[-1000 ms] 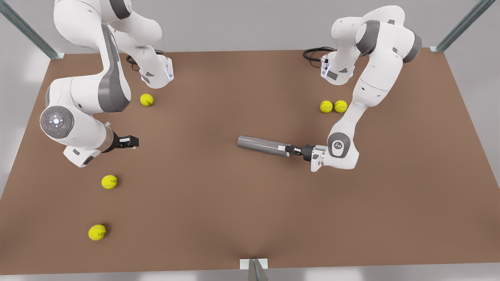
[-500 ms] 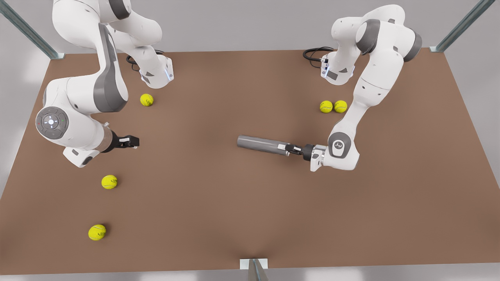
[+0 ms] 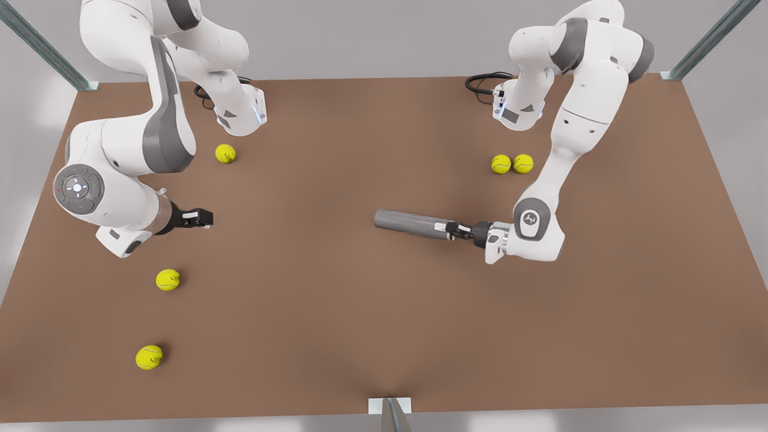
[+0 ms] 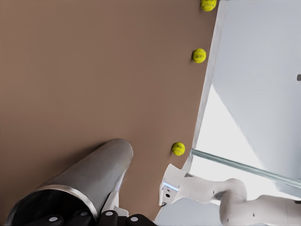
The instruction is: Put the tennis tube upright
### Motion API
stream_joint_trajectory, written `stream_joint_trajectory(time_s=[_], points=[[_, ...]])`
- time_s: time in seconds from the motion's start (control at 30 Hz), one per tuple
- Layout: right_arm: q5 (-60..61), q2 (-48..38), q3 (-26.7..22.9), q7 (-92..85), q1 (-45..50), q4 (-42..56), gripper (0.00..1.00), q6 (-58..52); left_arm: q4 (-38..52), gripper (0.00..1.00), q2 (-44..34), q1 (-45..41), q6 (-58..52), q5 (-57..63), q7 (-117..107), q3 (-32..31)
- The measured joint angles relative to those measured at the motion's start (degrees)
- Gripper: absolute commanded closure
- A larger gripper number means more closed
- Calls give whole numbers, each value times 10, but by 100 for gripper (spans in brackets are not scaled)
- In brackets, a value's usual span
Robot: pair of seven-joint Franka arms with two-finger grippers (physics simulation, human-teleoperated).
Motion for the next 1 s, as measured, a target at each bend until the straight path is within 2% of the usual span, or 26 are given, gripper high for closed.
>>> stream_joint_trajectory(time_s=[0.43, 1.0], points=[[0, 1, 0, 0, 1, 0, 0, 0, 0, 79, -74, 1, -2, 68, -99, 21], [0, 0, 0, -1, 0, 0, 0, 0, 1, 79, -171, 19, -30, 239, -133, 76]])
